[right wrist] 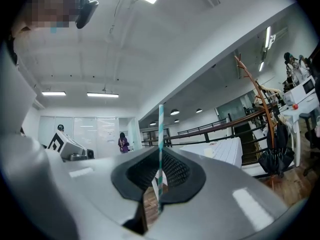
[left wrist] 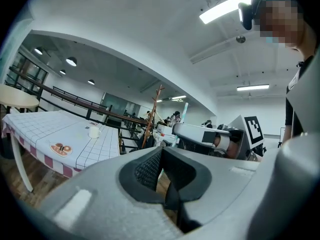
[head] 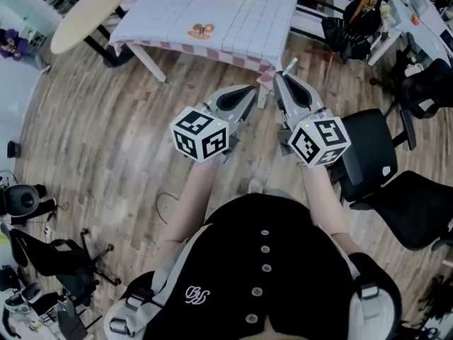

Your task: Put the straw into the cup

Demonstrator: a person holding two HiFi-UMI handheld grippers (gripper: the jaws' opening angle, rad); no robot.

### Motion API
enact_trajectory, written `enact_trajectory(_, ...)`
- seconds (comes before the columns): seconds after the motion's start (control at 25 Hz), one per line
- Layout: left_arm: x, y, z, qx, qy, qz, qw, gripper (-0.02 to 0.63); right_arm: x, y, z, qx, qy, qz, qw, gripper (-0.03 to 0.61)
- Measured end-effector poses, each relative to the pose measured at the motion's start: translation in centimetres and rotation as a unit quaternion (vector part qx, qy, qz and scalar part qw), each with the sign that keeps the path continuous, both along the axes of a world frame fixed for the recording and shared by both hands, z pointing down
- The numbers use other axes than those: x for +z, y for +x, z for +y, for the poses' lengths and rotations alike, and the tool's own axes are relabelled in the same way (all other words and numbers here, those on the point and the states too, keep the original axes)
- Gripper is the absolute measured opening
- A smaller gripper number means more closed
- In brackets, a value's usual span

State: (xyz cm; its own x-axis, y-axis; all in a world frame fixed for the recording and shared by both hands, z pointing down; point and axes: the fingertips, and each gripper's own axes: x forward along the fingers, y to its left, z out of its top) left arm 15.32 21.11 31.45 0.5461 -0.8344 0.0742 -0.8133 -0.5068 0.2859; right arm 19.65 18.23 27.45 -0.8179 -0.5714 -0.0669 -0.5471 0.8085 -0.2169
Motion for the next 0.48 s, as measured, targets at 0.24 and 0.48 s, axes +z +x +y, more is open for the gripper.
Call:
enact_trajectory(0.24,0.4,-0.5,-3.3,-0.014,-0.002,0.014,0.9998,-0.002,1.2,-0.1,-3.6,-0.002,-0.011,0.003,1.0,0.017)
enact_trajectory(0.48,1.7,-0.9,-4.4,-0.025,-0.018,0.021,0.9993,-0.002,2.4,0.5,-5.7,0.006,-0.029,0.006,1.0,0.017)
